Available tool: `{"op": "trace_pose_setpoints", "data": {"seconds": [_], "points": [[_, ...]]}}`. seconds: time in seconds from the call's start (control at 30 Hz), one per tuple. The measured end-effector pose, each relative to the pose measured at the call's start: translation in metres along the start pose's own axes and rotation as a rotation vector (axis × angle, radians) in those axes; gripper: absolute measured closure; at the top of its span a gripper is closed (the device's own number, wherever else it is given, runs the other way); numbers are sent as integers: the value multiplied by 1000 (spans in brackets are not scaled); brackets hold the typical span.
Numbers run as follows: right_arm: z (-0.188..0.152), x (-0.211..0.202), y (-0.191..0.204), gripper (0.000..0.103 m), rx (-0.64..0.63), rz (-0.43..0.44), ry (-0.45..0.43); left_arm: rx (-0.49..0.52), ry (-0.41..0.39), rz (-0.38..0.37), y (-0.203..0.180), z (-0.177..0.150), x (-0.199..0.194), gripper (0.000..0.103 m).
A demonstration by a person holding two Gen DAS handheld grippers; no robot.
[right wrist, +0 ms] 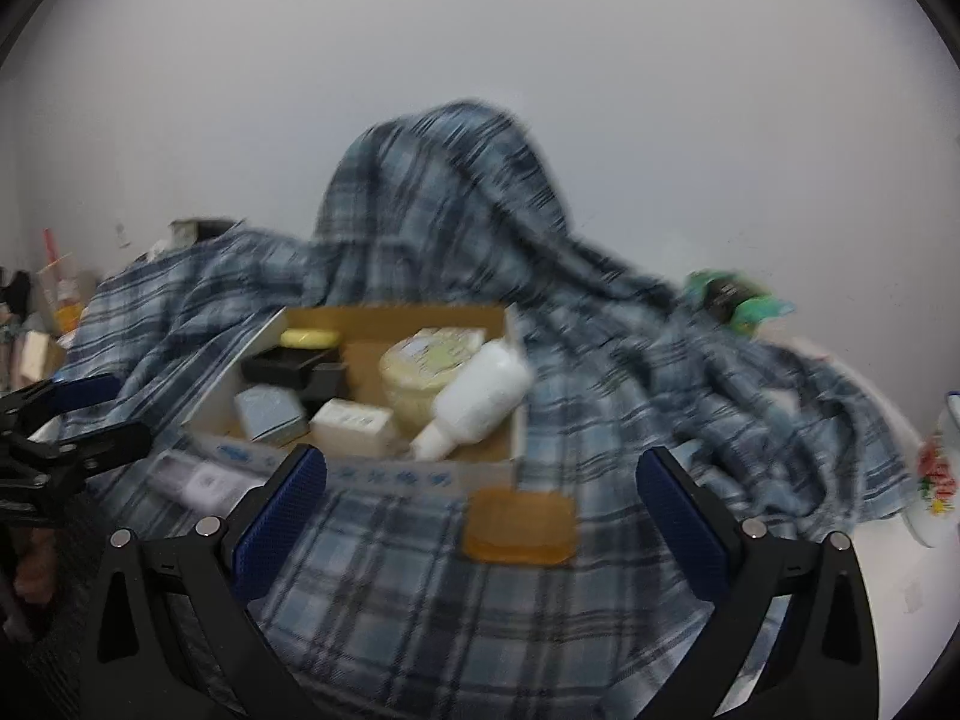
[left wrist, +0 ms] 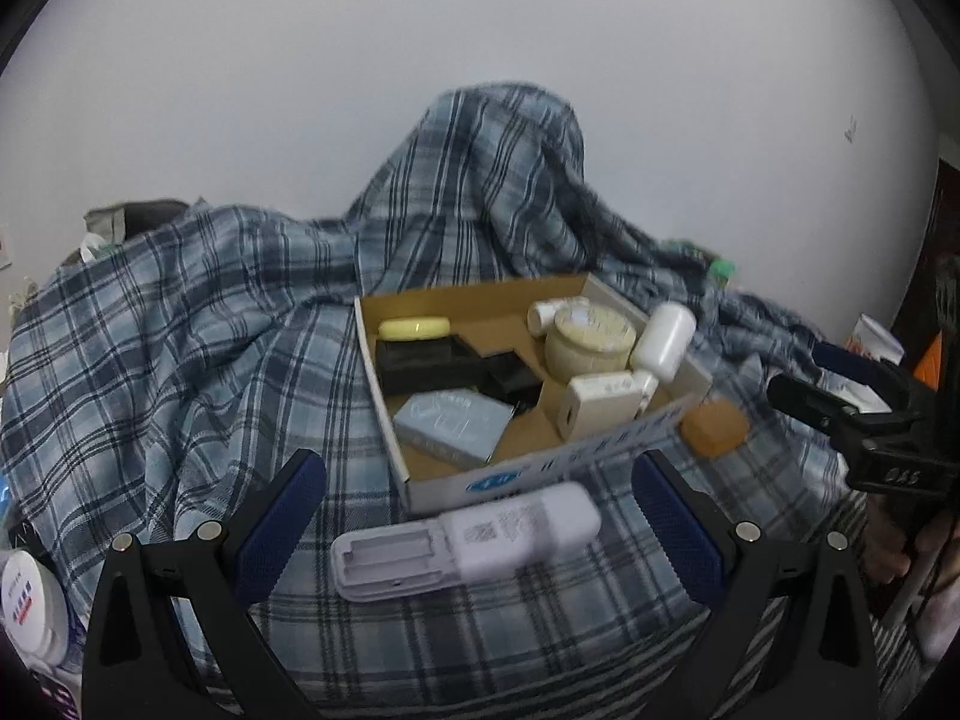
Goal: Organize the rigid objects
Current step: 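Withdraw both tools from the box and move left tool toward the white modem, then grasp the white XTE modem with left tool and lift it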
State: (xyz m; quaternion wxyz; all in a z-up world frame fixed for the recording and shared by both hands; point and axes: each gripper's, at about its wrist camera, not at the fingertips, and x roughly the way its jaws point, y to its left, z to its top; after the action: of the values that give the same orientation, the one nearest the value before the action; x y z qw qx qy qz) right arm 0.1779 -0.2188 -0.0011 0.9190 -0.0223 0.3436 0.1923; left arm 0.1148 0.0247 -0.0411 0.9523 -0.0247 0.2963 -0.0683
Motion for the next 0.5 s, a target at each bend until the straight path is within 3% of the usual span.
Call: {"op": "trace_pose_setpoints", "data": {"seconds": [0.1, 0.17, 0.3, 0.47, 0.5], "points": [[4, 3, 13, 0, -53, 60, 41, 1, 61, -7, 11, 0, 7, 1], [8, 3, 26, 0, -119, 77, 50, -8, 85, 15, 23, 2, 11, 16], [11, 15, 44, 6, -144, 157, 104, -33, 140, 32, 45, 3, 19, 35], [2, 47, 71, 25, -189, 234, 215, -65, 182, 61, 64, 3, 32, 68], [-1, 54, 77, 26, -198, 245, 242, -71, 202, 58, 66, 4, 36, 71]]}}
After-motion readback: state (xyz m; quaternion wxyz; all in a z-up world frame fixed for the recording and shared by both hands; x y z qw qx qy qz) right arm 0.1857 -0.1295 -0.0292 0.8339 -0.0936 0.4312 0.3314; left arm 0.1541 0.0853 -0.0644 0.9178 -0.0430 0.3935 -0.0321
